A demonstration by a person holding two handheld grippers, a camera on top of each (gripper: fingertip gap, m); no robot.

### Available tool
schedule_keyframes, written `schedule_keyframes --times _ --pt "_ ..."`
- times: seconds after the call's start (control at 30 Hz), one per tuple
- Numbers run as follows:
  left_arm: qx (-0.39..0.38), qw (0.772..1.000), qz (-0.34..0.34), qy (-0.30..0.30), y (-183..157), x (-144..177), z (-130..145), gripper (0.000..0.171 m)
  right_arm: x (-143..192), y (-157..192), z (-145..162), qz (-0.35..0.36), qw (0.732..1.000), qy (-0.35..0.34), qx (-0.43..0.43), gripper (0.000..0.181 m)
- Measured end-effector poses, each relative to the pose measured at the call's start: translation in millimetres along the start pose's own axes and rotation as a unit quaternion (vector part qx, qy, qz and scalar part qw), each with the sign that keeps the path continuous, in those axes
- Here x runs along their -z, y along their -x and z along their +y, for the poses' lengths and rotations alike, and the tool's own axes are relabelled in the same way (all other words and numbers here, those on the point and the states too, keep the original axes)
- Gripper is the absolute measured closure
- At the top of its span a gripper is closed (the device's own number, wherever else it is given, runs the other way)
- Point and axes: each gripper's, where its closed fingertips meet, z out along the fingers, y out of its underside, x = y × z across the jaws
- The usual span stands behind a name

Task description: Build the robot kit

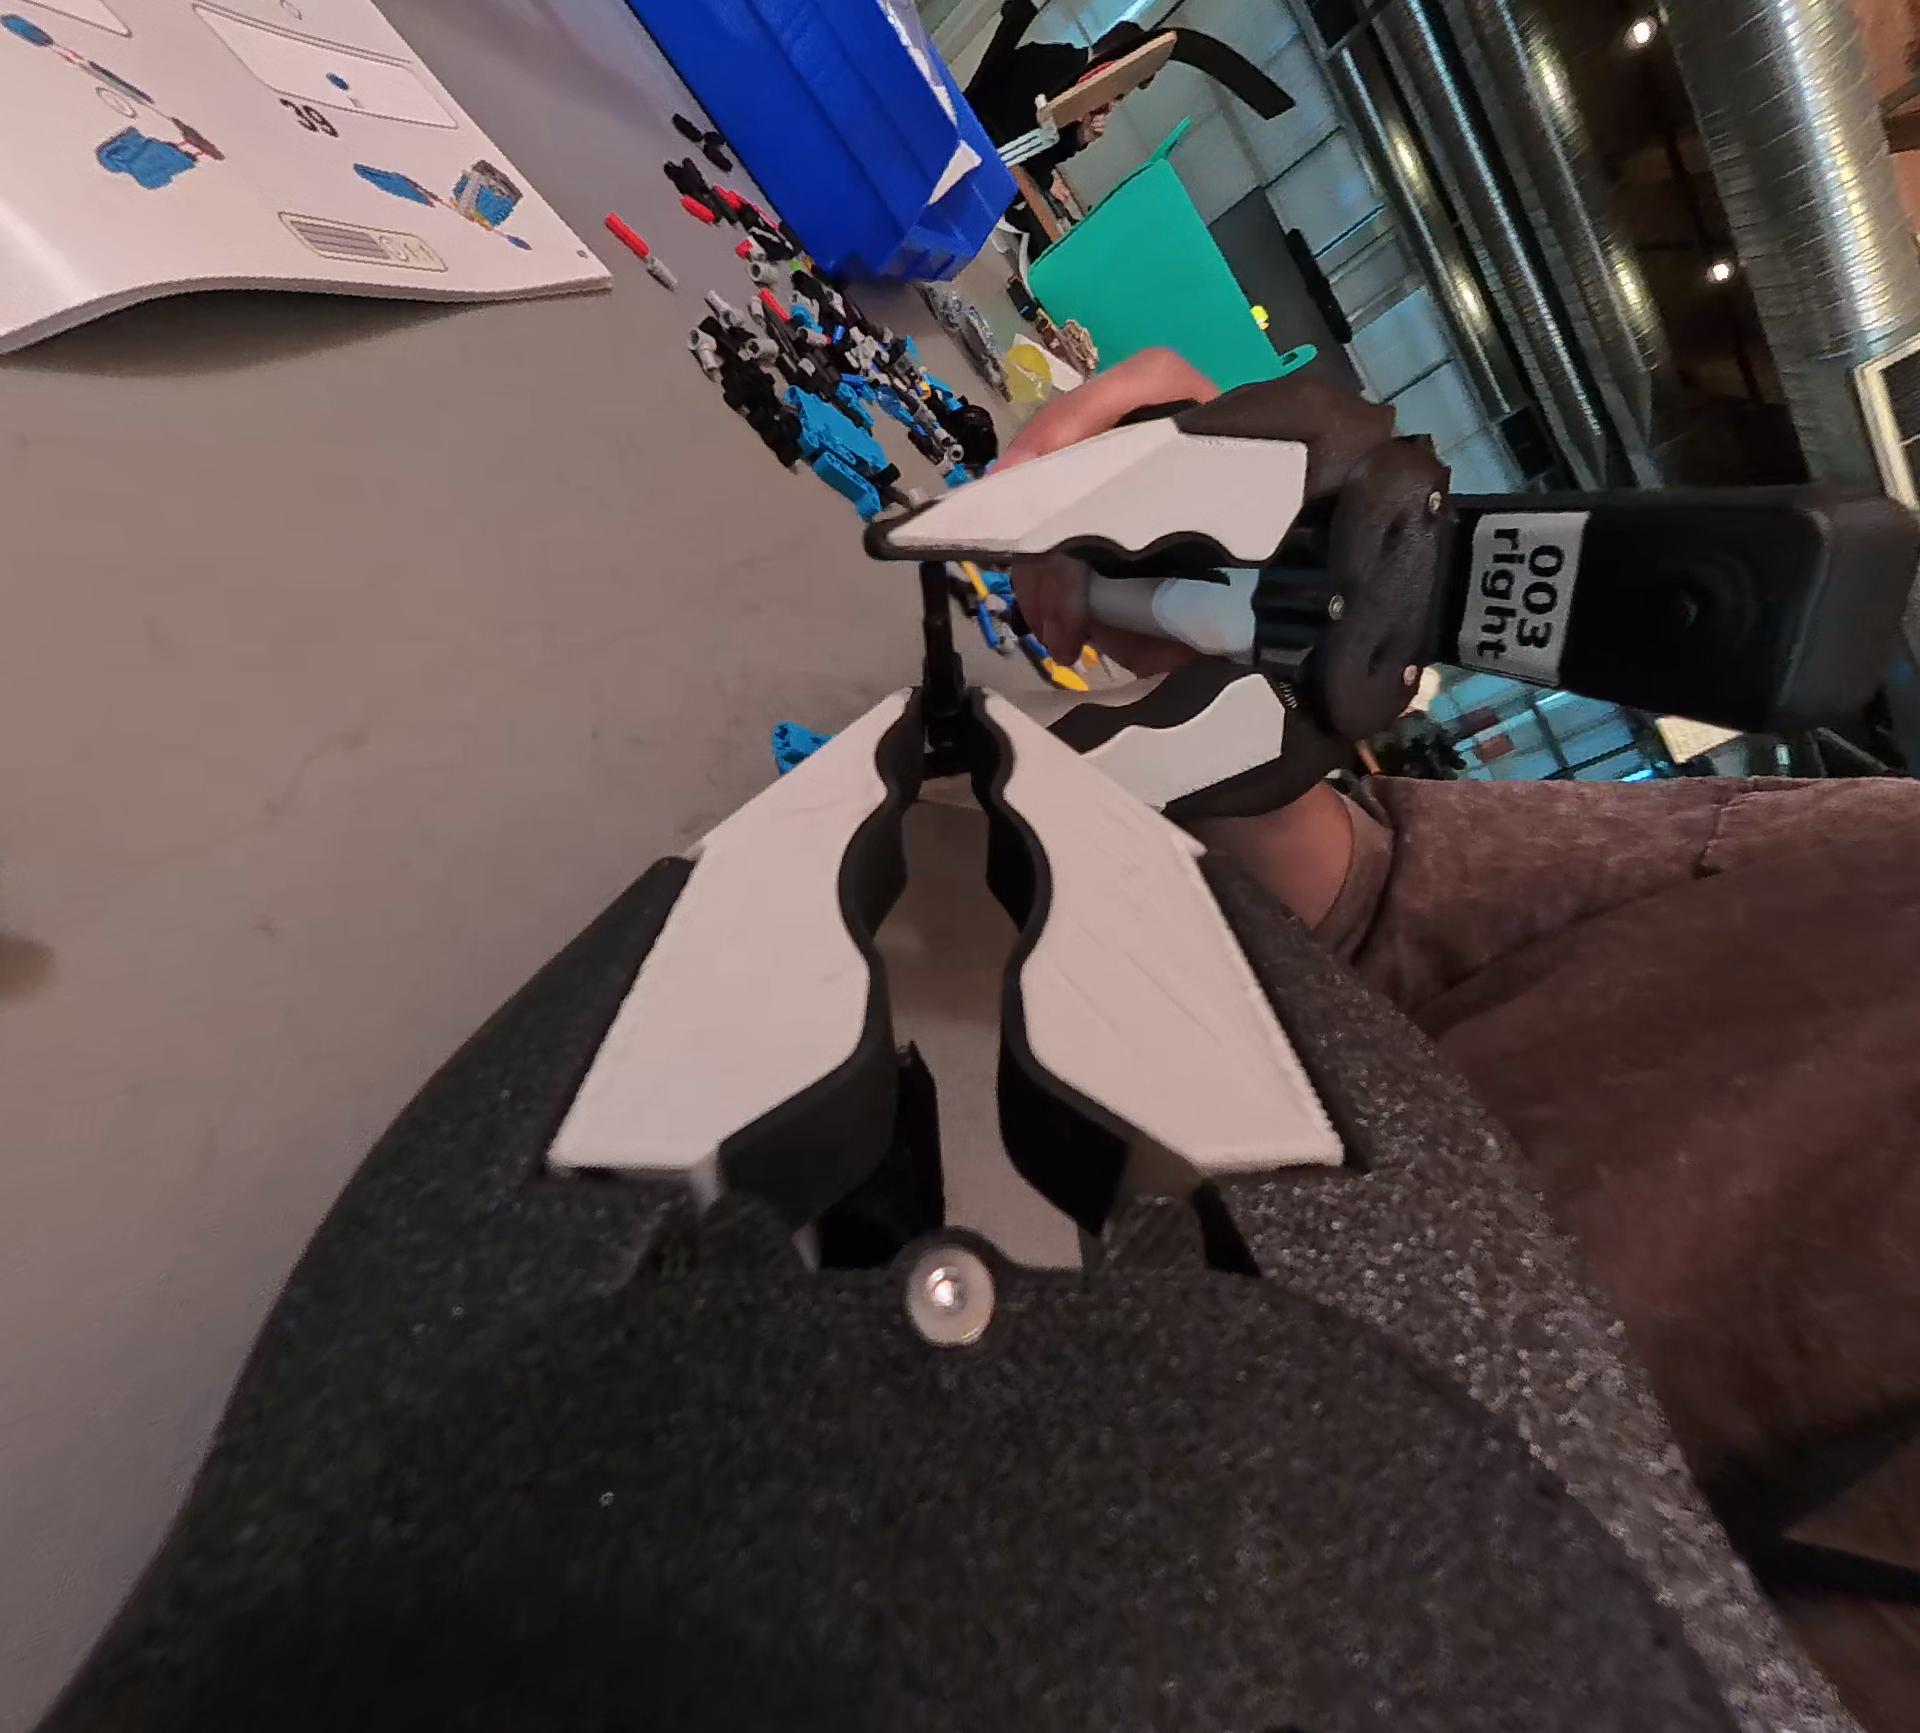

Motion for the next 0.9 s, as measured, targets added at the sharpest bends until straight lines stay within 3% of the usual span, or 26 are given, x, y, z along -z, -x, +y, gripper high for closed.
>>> schedule_keyframes --times 0.4,0.5,0.9 --pt "-0.012 1.0 -0.025 0.009 5.2 -0.4 3.7 0.165 -1.2 3.4 5.7 -0.012 1.0 0.017 0.021 0.144" --pt "-0.021 0.999 -0.035 0.015 6.7 -2.0 5.6 0.165 0.9 3.1 9.7 -0.024 0.999 0.017 -0.013 0.148" --pt "0.009 1.0 -0.009 0.015 3.6 -1.2 4.7 0.165 2.3 1.4 6.3 -0.015 0.999 0.023 0.023 0.151"
